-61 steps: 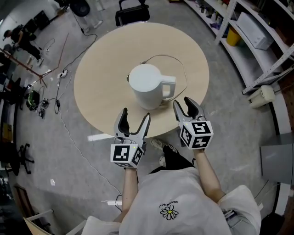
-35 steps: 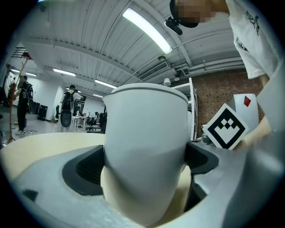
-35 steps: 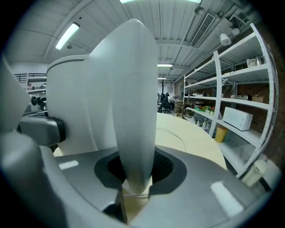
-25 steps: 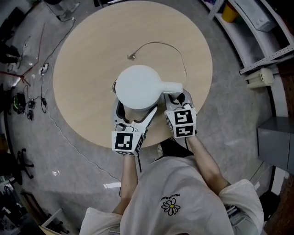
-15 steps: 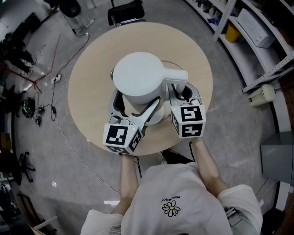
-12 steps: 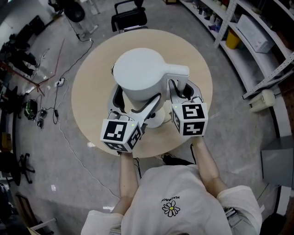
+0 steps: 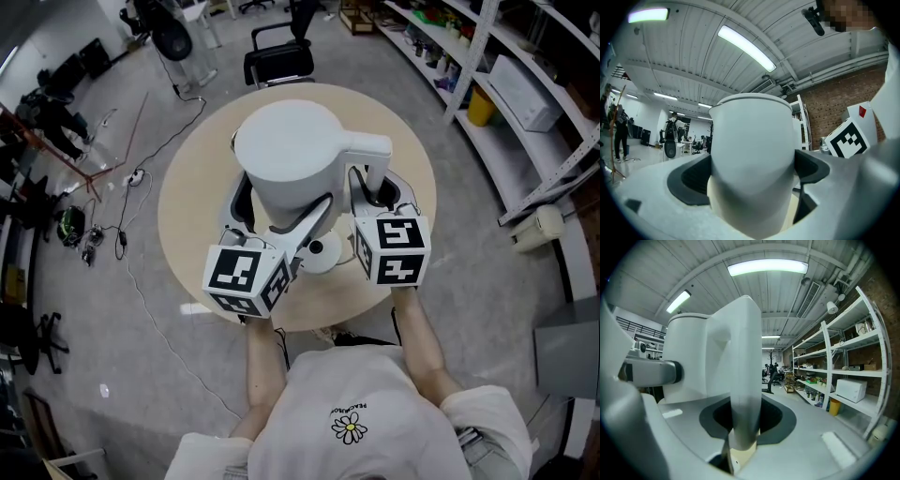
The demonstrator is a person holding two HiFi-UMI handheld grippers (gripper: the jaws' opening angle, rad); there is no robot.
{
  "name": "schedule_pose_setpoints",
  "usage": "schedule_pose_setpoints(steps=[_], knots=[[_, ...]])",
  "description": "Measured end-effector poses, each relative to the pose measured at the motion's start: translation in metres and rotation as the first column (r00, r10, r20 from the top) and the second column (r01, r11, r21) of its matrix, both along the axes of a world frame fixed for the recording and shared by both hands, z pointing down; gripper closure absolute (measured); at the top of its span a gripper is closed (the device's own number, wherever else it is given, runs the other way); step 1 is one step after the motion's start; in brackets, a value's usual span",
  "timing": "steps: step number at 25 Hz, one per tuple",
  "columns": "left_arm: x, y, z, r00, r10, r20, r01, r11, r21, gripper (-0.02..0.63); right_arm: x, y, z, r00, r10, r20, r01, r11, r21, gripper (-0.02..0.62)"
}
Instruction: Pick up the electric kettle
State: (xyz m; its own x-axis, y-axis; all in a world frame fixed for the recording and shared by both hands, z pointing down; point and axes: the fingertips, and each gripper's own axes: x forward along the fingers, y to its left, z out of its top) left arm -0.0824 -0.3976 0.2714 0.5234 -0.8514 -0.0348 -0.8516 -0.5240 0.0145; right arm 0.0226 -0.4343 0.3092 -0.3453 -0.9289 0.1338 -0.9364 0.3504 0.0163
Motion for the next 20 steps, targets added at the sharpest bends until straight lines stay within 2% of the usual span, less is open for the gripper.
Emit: schedule_pose_setpoints(steps=[20], knots=[[-0.012,0.008,-0.012,1.0,-0.012,0.009,0.012,1.0,0.022,0.046,-0.012,0.007,-0.012,1.0,-0.016,0.009,0.015,1.0,0.019,0.503]])
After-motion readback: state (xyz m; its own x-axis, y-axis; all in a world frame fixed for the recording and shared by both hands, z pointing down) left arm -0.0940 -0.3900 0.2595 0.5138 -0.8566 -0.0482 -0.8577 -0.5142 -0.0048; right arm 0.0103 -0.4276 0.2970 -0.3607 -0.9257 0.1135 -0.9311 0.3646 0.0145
